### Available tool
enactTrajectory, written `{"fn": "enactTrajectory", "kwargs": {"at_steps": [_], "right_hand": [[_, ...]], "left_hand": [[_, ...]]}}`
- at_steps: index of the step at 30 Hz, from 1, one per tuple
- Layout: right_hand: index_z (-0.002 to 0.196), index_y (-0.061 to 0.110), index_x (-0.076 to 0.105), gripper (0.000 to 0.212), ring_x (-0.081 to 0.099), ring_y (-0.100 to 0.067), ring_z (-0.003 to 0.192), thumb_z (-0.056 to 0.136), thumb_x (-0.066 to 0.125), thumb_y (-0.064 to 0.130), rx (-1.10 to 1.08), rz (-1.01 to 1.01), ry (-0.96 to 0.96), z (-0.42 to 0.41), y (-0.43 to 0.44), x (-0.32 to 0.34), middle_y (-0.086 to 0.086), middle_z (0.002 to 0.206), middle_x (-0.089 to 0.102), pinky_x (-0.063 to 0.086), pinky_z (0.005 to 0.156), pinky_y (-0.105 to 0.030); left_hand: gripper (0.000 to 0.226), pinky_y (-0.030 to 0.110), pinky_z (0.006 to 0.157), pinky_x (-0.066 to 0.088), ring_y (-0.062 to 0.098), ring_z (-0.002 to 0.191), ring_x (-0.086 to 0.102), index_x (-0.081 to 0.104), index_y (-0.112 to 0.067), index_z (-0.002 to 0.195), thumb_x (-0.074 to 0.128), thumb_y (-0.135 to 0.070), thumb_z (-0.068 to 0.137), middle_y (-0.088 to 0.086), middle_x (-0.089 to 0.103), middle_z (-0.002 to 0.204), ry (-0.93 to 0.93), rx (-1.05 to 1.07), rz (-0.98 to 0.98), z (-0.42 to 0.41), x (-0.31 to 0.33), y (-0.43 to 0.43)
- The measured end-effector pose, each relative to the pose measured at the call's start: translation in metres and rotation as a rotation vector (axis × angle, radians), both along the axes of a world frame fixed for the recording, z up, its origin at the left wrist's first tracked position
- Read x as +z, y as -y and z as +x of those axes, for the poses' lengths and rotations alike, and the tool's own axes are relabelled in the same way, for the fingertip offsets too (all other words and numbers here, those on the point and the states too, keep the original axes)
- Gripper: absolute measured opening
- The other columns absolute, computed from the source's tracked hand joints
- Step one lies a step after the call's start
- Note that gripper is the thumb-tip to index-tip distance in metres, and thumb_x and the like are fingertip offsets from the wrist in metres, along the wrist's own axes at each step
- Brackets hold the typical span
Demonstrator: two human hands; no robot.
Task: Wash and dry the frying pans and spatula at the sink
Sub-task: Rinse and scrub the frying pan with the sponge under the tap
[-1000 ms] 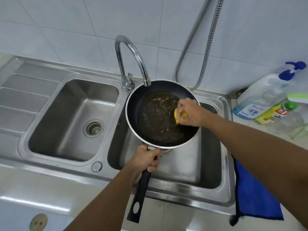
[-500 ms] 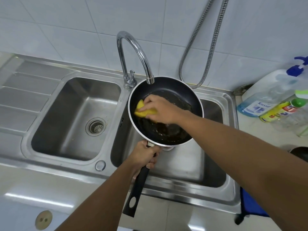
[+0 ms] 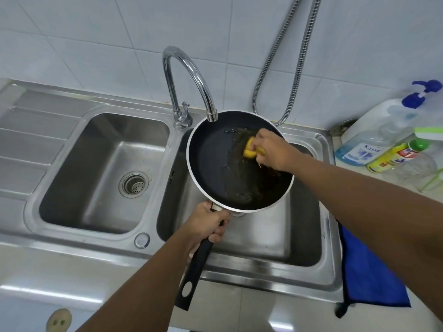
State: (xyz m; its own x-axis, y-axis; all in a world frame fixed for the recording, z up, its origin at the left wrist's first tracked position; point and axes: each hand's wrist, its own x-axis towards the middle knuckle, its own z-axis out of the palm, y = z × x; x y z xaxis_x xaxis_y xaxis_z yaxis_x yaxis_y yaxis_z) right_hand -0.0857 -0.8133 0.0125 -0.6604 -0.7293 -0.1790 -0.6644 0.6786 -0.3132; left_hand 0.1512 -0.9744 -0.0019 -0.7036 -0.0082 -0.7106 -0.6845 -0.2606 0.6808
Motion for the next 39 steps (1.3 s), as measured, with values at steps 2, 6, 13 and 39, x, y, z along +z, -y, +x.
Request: {"fn": "enactTrajectory", "kwargs": {"at_steps": [2, 6, 13, 39], "right_hand": [[0.119, 0.011, 0.069, 0.029, 0.055, -0.031, 0.107, 0.09, 0.067, 0.01, -0.056, -0.046, -0.028, -0.006, 0.021, 0.002, -0.012, 0.118, 0.049, 0.043, 0.1, -0.039], [0.138, 0.015, 0.062, 0.042, 0.052, -0.026, 0.117, 0.096, 0.067, 0.02, -0.014, -0.123, 0.051, 0.005, 0.064, 0.007, -0.01, 0.13, 0.045, 0.036, 0.11, -0.034], [0.113, 0.021, 0.079, 0.033, 0.056, -0.022, 0.117, 0.082, 0.078, 0.014, 0.295, -0.169, 0.23, 0.065, 0.071, -0.002, -0.007, 0.128, 0.057, 0.039, 0.106, -0.029], [0.131, 0.032, 0.064, 0.047, 0.048, -0.033, 0.115, 0.086, 0.071, 0.021, 0.322, -0.17, 0.033, 0.082, 0.053, -0.024, -0.007, 0.139, 0.045, 0.045, 0.101, -0.05]], "left_hand": [[0.012, 0.021, 0.037, 0.025, 0.012, 0.045, 0.034, 0.052, -0.008, 0.096, 0.06, -0.001, 0.091, 0.01, 0.049, 0.072, -0.005, -0.023, -0.018, 0.002, 0.0, -0.001], [0.012, 0.022, 0.038, 0.026, 0.012, 0.046, 0.033, 0.052, -0.009, 0.096, 0.062, -0.004, 0.09, 0.013, 0.043, 0.08, -0.011, -0.035, -0.031, 0.004, -0.004, -0.004], [0.012, 0.02, 0.037, 0.023, 0.011, 0.043, 0.031, 0.05, -0.008, 0.088, 0.059, 0.0, 0.088, 0.007, 0.045, 0.067, -0.003, -0.006, -0.035, 0.003, -0.003, 0.002], [0.014, 0.022, 0.038, 0.025, 0.011, 0.044, 0.031, 0.049, -0.008, 0.094, 0.06, -0.001, 0.09, 0.005, 0.045, 0.066, 0.001, -0.022, -0.077, 0.006, 0.0, 0.002]]}}
